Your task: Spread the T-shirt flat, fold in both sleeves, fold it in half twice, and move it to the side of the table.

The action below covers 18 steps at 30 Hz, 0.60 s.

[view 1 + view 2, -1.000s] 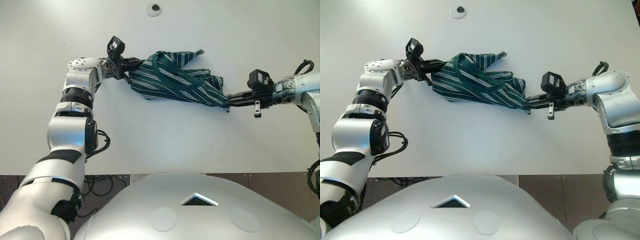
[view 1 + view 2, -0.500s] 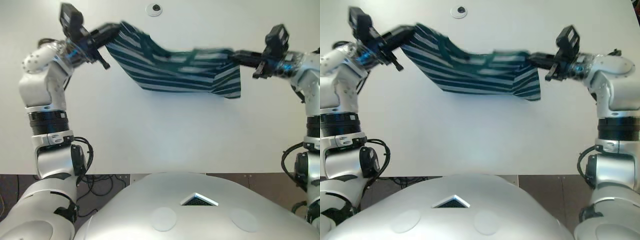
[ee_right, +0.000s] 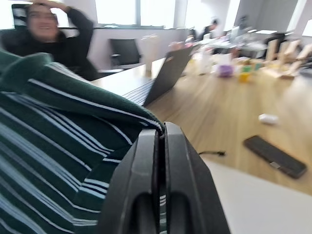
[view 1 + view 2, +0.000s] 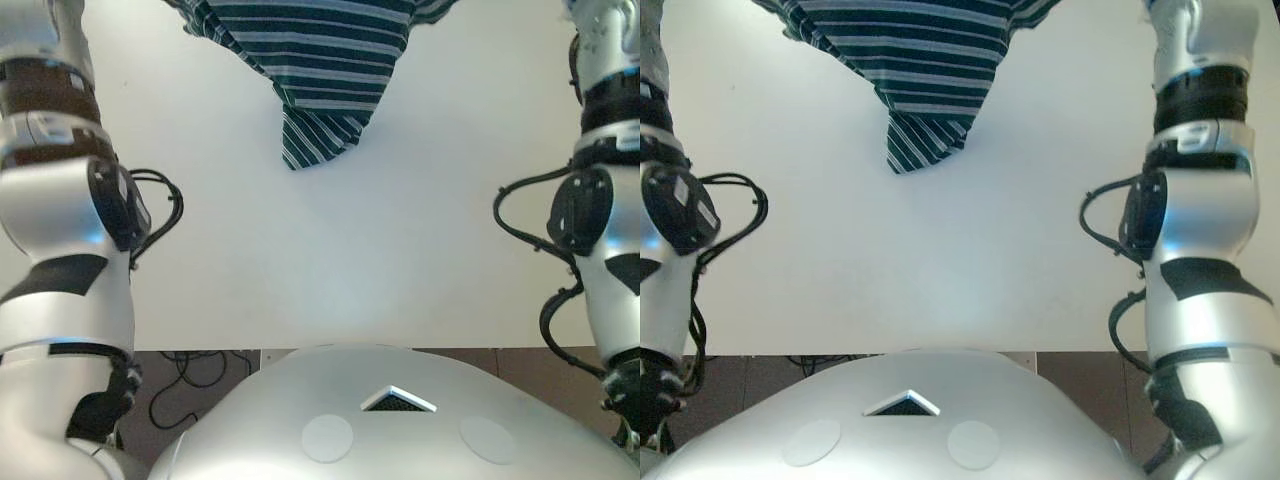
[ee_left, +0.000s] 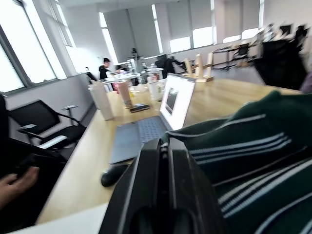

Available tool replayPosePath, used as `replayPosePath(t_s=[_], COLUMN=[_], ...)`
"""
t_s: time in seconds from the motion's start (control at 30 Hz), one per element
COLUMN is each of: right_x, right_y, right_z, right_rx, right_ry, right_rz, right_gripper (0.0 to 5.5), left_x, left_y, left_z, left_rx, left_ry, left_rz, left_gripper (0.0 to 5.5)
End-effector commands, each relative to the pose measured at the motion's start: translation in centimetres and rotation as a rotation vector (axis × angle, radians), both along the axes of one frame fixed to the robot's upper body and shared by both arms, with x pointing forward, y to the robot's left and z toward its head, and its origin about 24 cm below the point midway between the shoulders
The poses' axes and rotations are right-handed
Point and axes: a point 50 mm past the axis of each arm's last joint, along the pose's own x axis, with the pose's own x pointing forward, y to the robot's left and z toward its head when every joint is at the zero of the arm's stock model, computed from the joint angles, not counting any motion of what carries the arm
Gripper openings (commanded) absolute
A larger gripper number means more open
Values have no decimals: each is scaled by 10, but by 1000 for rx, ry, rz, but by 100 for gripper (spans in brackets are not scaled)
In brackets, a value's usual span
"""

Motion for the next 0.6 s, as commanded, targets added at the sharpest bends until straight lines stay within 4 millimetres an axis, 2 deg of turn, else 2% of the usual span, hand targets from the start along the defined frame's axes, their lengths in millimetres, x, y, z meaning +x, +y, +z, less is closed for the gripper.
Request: replayPosePath(t_s=[0.03,0.2,0.33,0.47,0.6], right_x=[10,8,5,3,1], right_y=[17,18,20,15,14], right_z=[56,99,119,121,109], right_rx=[-5,3,2,-18,-119], right_ry=[-162,-281,-341,-363,-345], right_rz=[-47,-122,-115,-99,52], right_gripper=[0,0,0,0,0], left_x=[7,4,-1,-3,-5], left_y=[-7,-12,-13,-9,0], left_z=[46,96,119,119,100], left_rx=[106,144,151,169,199], left_ry=[-95,-214,-273,-267,-184], left_rz=[58,101,95,64,-80], left_gripper=[2,2,2,2,2])
